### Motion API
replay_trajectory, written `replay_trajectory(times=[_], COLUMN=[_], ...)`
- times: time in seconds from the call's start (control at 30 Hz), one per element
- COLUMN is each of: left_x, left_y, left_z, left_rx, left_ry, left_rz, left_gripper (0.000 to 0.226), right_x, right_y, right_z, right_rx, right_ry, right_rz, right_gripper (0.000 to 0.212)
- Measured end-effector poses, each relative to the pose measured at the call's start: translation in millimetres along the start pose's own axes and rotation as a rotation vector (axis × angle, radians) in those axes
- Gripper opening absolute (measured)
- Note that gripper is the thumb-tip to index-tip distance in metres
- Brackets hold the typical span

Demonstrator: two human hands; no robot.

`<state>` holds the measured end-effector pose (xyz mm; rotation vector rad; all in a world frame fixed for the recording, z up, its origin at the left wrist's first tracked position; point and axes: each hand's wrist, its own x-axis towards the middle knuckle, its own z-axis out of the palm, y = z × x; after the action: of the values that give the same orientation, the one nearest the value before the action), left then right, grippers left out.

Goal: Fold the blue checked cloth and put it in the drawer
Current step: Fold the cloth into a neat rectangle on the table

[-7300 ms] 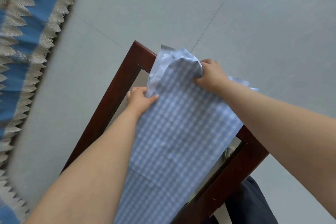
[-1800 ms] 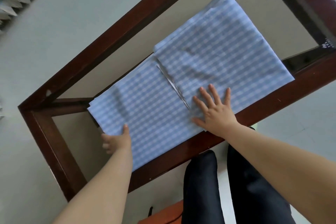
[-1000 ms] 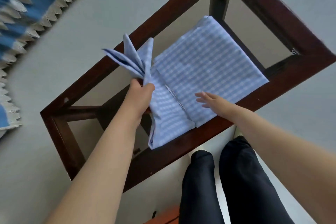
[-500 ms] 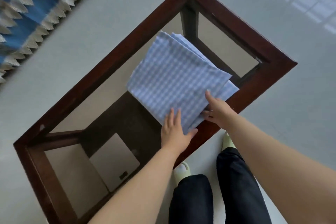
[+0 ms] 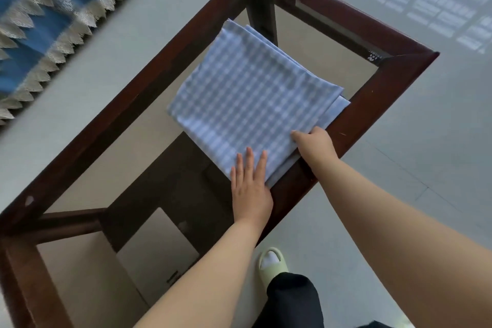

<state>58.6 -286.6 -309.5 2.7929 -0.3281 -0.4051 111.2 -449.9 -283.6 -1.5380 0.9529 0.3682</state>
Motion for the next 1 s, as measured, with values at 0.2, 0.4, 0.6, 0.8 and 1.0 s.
replay_trajectory(times=[0.2, 0.4, 0.6, 0.8, 1.0], left_x=[5, 5, 2, -2, -26], left_y=[7, 14, 14, 12, 23], left_z=[9, 7, 9, 11, 9], left_rx=[0.008, 0.233, 0.108, 0.215, 0.292], left_ry=[0.008, -0.049, -0.030, 0.013, -0.075], left_rz=[0.013, -0.015, -0.070, -0.004, 0.012], left_gripper=[0.096, 0.102, 0.099, 0.072, 0.064], right_x=[6, 10, 19, 17, 5], right_y=[18, 36, 41, 54, 67], right_z=[-7, -15, -8, 5, -14], right_rx=[-0.067, -0.060, -0.926, -1.115, -1.062], right_ry=[0.031, 0.104, 0.552, -0.124, -0.210], right_rz=[-0.166, -0.488, -1.144, -1.075, -1.011], right_gripper=[0.029, 0.072, 0.071, 0.054, 0.050])
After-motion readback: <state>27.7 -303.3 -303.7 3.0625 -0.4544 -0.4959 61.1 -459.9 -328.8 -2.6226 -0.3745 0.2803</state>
